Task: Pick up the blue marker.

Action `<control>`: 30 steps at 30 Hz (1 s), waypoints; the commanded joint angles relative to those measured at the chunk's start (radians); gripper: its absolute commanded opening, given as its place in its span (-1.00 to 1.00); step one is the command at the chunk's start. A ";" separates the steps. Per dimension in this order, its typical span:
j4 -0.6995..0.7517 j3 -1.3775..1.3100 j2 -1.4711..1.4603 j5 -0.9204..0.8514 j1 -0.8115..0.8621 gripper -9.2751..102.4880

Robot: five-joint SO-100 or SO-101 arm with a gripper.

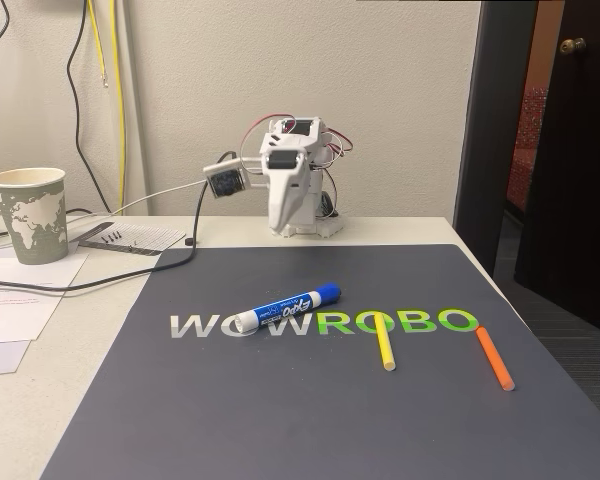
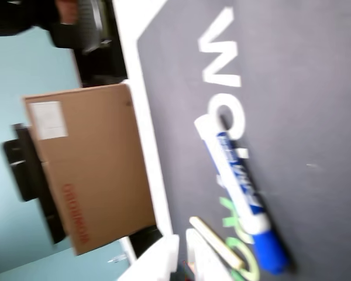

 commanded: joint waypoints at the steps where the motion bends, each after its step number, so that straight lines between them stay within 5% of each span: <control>1: -0.094 0.000 0.055 0.021 0.009 -0.83; 6: -0.218 0.000 0.055 -0.051 0.011 -0.83; 12: -0.183 -0.021 0.021 -0.209 -0.006 -0.83; 16: -0.253 -0.196 -0.288 -0.238 -0.008 -0.83; 23: 0.129 -1.052 -1.037 -0.380 -0.080 -0.80; 30: 0.186 -1.138 -1.295 -0.830 -0.176 -0.80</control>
